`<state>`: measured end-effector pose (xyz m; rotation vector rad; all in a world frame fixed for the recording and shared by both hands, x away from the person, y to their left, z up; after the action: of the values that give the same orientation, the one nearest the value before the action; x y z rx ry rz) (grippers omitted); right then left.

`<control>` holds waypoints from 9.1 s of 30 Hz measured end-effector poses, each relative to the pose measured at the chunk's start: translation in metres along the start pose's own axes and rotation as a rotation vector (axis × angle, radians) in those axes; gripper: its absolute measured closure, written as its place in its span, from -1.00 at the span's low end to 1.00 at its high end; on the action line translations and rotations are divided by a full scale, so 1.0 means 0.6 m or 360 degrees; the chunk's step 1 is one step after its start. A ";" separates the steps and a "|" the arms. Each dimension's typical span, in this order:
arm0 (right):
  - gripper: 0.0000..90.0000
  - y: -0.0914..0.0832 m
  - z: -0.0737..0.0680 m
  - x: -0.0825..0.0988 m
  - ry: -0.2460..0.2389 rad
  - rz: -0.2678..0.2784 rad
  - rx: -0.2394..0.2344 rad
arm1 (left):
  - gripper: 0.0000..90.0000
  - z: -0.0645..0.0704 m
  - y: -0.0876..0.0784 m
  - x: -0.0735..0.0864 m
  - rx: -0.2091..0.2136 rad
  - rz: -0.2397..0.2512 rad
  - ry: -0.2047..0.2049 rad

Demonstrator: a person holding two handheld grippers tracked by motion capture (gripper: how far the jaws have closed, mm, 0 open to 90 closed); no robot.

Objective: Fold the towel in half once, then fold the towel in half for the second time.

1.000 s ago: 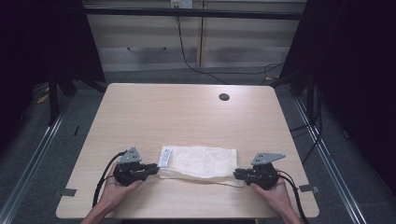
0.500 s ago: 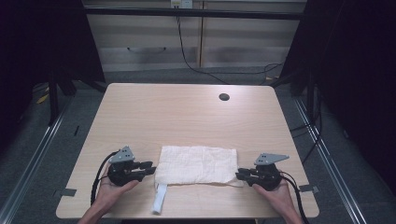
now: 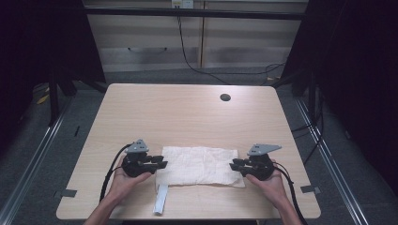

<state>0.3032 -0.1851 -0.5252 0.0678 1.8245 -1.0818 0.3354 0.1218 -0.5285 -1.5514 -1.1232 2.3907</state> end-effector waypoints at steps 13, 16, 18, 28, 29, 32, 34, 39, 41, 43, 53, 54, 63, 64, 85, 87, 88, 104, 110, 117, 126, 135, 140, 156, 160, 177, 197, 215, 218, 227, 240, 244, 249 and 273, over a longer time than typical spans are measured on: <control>0.60 0.031 -0.010 0.028 -0.0004 -0.0135 -0.0005 | 0.40 0.010 -0.002 0.048 -0.0034 -0.0125 0.0015; 0.59 0.028 -0.022 0.031 -0.0033 -0.0152 -0.0029 | 0.43 0.020 -0.007 0.053 -0.0033 -0.0154 0.0034; 0.69 0.026 -0.023 0.031 -0.0040 -0.0174 -0.0032 | 0.63 0.022 -0.011 0.056 -0.0020 -0.0180 0.0066; 0.91 0.019 -0.041 0.041 -0.0065 -0.0193 -0.0070 | 0.88 0.029 -0.018 0.064 0.0038 -0.0200 0.0056; 0.88 0.019 -0.042 0.040 -0.0070 -0.0188 -0.0077 | 0.88 0.029 -0.018 0.064 0.0036 -0.0206 0.0052; 0.81 0.015 -0.025 0.024 -0.0074 -0.0144 -0.0017 | 0.88 0.028 -0.016 0.061 0.0034 -0.0221 0.0056; 0.71 0.010 -0.001 0.008 -0.0021 -0.0083 0.0041 | 0.88 0.028 -0.016 0.061 0.0037 -0.0214 0.0059; 0.50 0.018 0.051 -0.009 0.0069 -0.0046 0.0118 | 0.87 0.025 -0.015 0.061 0.0047 -0.0199 0.0050; 0.47 0.030 0.058 -0.008 0.0098 -0.0063 0.0084 | 0.87 0.025 -0.015 0.061 0.0046 -0.0195 0.0041; 0.44 0.039 0.062 -0.003 0.0124 -0.0089 0.0066 | 0.85 0.023 -0.016 0.061 0.0042 -0.0198 0.0030; 0.89 0.045 0.060 0.010 0.0102 -0.0136 0.0039 | 0.45 -0.041 -0.026 -0.018 -0.0015 0.0037 -0.0137; 0.91 0.045 0.061 0.009 0.0084 -0.0136 0.0039 | 0.40 -0.051 -0.019 -0.020 -0.0044 0.0043 -0.0143; 0.92 0.047 0.062 0.008 0.0098 -0.0143 0.0033 | 0.30 -0.060 0.031 -0.018 -0.0021 -0.0028 -0.0126; 0.92 0.047 0.061 0.008 0.0100 -0.0143 0.0033 | 0.30 -0.060 0.035 -0.016 -0.0043 -0.0051 -0.0109; 0.93 0.046 0.061 0.008 0.0111 -0.0127 0.0032 | 0.88 -0.053 0.047 -0.004 -0.0049 -0.0135 -0.0012; 0.93 0.045 0.063 0.006 0.0113 -0.0116 0.0039 | 0.88 -0.056 0.047 -0.003 -0.0026 -0.0118 -0.0042; 0.93 0.046 0.063 0.006 0.0120 -0.0104 0.0039 | 0.88 -0.058 0.046 -0.003 -0.0013 -0.0116 -0.0055; 0.94 0.031 0.060 -0.009 0.0154 0.0031 0.0015 | 0.88 -0.062 0.026 -0.015 -0.0014 -0.0010 -0.0091; 0.94 0.023 0.061 -0.020 0.0195 0.0104 -0.0009 | 0.88 -0.061 0.013 -0.023 -0.0006 0.0075 -0.0098; 0.94 0.013 0.057 -0.038 0.0169 0.0148 -0.0007 | 0.88 -0.067 -0.008 -0.035 -0.0003 0.0133 -0.0111; 0.94 0.022 0.079 -0.078 0.0133 0.0166 -0.0003 | 0.88 -0.095 -0.017 -0.060 -0.0029 0.0189 -0.0145; 0.94 0.033 0.100 -0.119 0.0131 0.0207 0.0015 | 0.88 -0.123 -0.022 -0.088 -0.0109 0.0221 -0.0133; 0.94 0.059 0.117 -0.106 0.0181 0.0154 0.0022 | 0.88 -0.147 -0.002 -0.077 -0.0102 0.0183 -0.0191; 0.94 0.071 0.099 -0.090 0.0138 0.0116 -0.0023 | 0.88 -0.144 0.012 -0.056 -0.0150 0.0173 -0.0161; 0.94 0.061 0.070 -0.077 0.0104 0.0125 -0.0071 | 0.88 -0.133 0.004 -0.046 -0.0155 0.0170 -0.0124; 0.94 0.051 -0.017 -0.016 0.0000 -0.0026 -0.0191 | 0.88 -0.097 -0.021 -0.046 -0.0175 0.0221 -0.0002; 0.95 0.061 -0.022 0.009 0.0073 -0.0068 -0.0151 | 0.87 -0.019 -0.083 -0.014 -0.0099 0.0230 0.0202; 0.94 0.060 -0.022 0.010 0.0086 -0.0061 -0.0148 | 0.85 0.045 -0.066 0.082 0.0061 -0.0056 0.0288; 0.93 0.058 -0.021 0.011 0.0054 -0.0069 -0.0138 | 0.81 0.048 -0.062 0.089 0.0072 -0.0087 0.0284; 0.87 0.036 -0.026 0.023 -0.0032 -0.0102 -0.0092 | 0.80 0.046 -0.055 0.091 0.0002 -0.0085 0.0363; 0.58 0.004 -0.041 0.036 -0.0015 -0.0054 -0.0111 | 0.34 0.049 -0.064 0.082 0.0117 -0.0029 0.0235; 0.55 -0.010 -0.035 0.026 0.0026 0.0022 -0.0120 | 0.18 0.049 -0.077 0.067 0.0156 0.0042 0.0183; 0.51 -0.024 -0.023 0.010 0.0069 0.0118 -0.0095 | 0.03 0.035 -0.087 0.048 0.0140 0.0102 0.0121; -0.10 -0.068 0.053 -0.042 0.0262 0.0333 0.0245 | -0.37 -0.085 -0.142 0.005 -0.0322 0.0246 -0.0247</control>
<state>0.3195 -0.2221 -0.4839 0.4416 1.8288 -1.0908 0.3489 0.2123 -0.4897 -1.5872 -1.3607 2.6092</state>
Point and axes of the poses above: each handheld gripper's, and its own axes: y roughly forward along the jaws, x roughly out of its underside, z roughly to its right, the point moved 7 cm from there along y, roughly forward along the jaws, and after that the axes turned 1 degree about -y, right-handed, at the moved point
